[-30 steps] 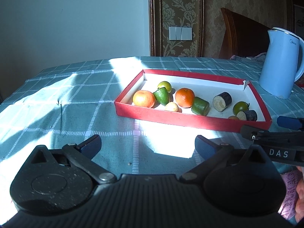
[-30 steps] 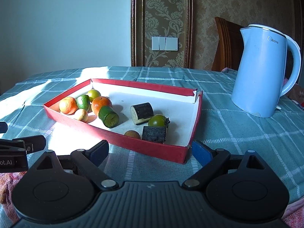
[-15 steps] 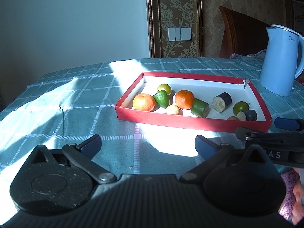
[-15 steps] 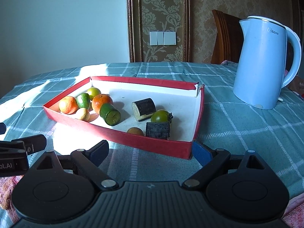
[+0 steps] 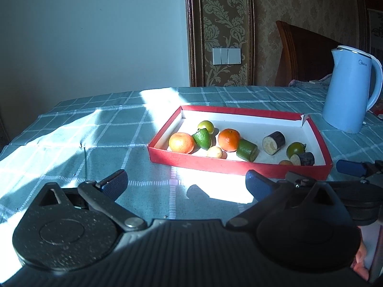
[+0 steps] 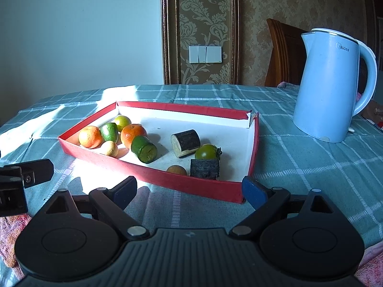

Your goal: Organize fruits

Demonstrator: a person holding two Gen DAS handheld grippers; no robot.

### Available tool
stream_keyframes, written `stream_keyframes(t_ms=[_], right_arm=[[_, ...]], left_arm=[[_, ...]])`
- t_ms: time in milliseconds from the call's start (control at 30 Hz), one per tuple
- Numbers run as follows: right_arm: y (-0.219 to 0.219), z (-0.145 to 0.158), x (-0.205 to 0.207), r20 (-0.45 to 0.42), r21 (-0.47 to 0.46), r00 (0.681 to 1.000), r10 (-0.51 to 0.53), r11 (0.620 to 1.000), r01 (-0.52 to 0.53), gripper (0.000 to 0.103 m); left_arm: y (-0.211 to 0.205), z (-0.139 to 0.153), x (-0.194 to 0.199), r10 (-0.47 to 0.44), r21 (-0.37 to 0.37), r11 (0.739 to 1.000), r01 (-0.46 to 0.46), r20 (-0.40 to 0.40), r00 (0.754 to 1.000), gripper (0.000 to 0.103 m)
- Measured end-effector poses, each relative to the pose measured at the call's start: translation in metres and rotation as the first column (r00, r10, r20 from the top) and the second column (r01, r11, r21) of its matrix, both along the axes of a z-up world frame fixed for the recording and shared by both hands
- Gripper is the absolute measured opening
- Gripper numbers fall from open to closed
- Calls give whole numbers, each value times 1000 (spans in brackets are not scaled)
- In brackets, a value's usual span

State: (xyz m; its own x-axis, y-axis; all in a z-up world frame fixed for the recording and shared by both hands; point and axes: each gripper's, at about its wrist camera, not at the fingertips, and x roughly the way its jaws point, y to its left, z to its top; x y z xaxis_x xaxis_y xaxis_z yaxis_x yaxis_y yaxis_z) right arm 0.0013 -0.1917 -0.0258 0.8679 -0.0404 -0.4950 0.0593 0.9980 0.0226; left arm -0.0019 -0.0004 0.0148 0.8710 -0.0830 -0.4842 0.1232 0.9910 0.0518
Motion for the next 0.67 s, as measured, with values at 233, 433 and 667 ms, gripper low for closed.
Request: stream_keyframes(t_ms=[233, 433, 667], right_arm=[[1, -1, -1, -3, -2, 1000, -12, 1000, 12, 95], [5, -3, -3, -4, -4, 1000, -22, 1000, 22, 95], [4, -4, -5, -7, 10, 999, -45, 999, 45, 95]], left_arm=[[-1, -1, -3, -11, -8, 1000, 11, 5, 1000, 103], [-8, 0, -8, -16, 28, 1000, 15, 26, 1000, 103], [-10, -3, -10, -15, 44, 999, 14, 31, 999, 103]])
